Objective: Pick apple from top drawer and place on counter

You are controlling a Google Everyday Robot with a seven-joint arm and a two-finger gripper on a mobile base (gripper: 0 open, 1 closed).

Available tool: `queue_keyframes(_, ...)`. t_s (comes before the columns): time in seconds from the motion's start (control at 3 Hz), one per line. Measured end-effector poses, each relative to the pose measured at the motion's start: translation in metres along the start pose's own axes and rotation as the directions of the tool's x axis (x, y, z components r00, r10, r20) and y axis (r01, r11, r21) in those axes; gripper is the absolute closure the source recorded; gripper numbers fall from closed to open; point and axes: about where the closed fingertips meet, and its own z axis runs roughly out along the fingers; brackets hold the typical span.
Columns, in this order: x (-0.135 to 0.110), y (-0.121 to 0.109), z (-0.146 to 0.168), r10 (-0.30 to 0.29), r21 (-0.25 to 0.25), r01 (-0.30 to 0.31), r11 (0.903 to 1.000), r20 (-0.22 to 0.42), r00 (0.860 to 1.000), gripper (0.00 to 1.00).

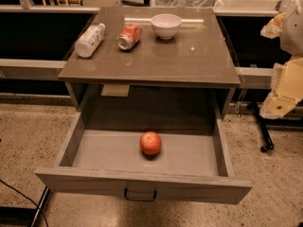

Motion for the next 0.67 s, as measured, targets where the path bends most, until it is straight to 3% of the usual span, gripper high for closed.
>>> queue_keyframes(0.33,0.000,0.000,0.000,0.000,0.000,0.000,1.0000,0.000,1.000,0.00)
queue_keyframes(0.67,-0.010,0.012,0.033,0.006,-0.047,-0.004,0.9989,0.037,0.999,0.00)
